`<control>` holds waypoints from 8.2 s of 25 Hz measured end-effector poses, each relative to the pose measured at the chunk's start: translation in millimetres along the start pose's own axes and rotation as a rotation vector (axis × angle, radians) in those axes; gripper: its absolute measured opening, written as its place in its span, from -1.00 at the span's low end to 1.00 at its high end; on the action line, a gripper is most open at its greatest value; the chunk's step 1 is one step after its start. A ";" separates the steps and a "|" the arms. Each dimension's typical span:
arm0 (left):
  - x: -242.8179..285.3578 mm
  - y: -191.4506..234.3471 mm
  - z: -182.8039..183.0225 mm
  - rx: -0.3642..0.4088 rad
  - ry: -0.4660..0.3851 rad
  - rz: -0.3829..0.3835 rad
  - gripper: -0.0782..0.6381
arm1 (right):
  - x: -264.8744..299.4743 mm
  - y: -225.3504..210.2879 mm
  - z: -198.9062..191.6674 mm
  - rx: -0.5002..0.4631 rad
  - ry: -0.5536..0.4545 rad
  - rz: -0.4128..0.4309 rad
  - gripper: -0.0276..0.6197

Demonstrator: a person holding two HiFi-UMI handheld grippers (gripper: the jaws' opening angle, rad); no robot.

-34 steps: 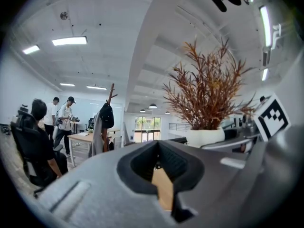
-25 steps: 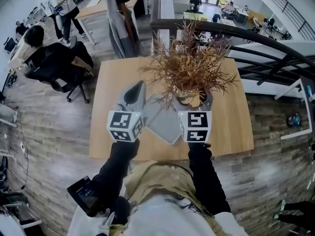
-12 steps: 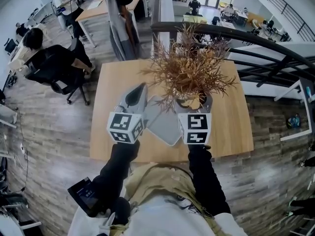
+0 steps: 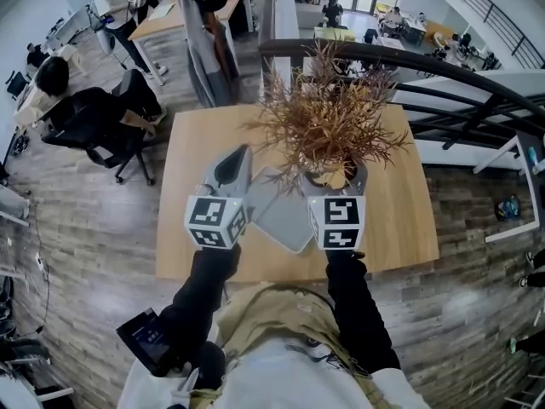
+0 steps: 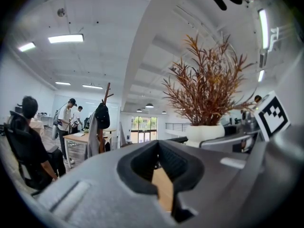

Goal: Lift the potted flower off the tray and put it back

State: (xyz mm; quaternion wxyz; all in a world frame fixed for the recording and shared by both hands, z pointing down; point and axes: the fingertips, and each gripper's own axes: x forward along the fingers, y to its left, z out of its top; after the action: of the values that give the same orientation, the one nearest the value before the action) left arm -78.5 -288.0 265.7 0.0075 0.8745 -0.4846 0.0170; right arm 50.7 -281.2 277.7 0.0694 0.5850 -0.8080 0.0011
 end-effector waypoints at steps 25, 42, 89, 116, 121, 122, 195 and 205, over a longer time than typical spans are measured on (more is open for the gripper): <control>-9.9 0.4 -23.0 -0.012 0.032 -0.010 -0.78 | -4.6 10.2 -27.1 0.018 0.012 -0.003 0.56; -26.5 -8.0 -36.6 -0.018 0.050 0.005 -0.78 | -19.1 14.9 -48.8 0.031 0.013 0.007 0.56; -49.2 -8.5 -253.6 -0.066 0.199 -0.016 -0.78 | -2.7 59.4 -284.6 0.070 0.134 0.021 0.56; -37.1 28.8 -335.2 -0.085 0.261 0.015 -0.78 | 66.1 94.4 -396.9 0.086 0.257 0.081 0.56; -40.9 43.2 -342.8 -0.089 0.268 0.033 -0.78 | 80.4 105.8 -404.7 0.087 0.281 0.097 0.56; -39.6 43.8 -344.8 -0.089 0.270 0.036 -0.78 | 82.9 105.3 -408.3 0.086 0.288 0.098 0.56; -104.2 -63.1 -116.0 -0.088 0.167 -0.001 -0.78 | -99.1 49.9 -183.8 0.170 0.246 -0.009 -0.90; -100.2 -55.7 -74.0 -0.102 0.087 0.007 -0.78 | -98.4 42.9 -108.0 0.132 0.119 0.017 -0.90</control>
State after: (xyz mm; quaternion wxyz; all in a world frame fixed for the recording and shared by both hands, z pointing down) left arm -86.0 -171.4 336.1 0.0730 0.8696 -0.4873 0.0303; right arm 52.2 -165.7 376.9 0.0785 0.5802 -0.8057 0.0896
